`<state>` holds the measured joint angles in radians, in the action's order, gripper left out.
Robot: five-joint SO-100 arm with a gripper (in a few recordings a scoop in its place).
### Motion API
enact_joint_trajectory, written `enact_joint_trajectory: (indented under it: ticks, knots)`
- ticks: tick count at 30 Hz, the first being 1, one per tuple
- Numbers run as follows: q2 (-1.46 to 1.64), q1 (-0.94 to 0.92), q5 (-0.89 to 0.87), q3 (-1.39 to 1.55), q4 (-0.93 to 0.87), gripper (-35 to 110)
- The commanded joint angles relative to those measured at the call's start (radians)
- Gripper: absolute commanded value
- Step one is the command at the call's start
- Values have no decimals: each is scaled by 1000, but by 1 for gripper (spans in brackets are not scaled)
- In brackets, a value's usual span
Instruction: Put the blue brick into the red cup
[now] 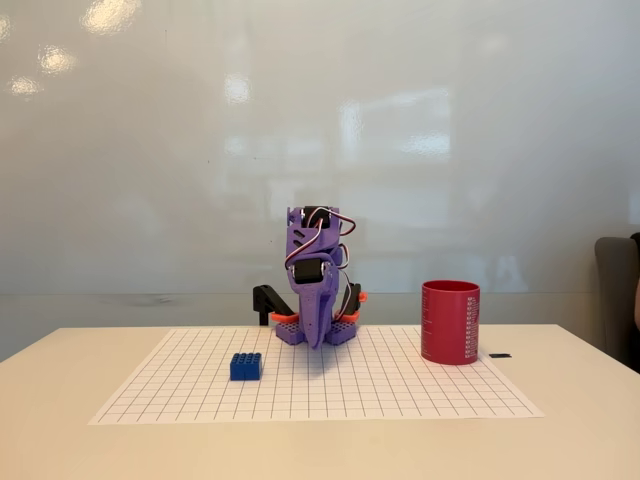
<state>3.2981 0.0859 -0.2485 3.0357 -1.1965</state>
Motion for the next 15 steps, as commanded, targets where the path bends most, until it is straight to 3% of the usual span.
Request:
enact_joint_trajectory:
  ticks: [1,15]
  knots:
    - [5,14,-12,-8,-3,0]
    - [5,103,69,-8,9,0]
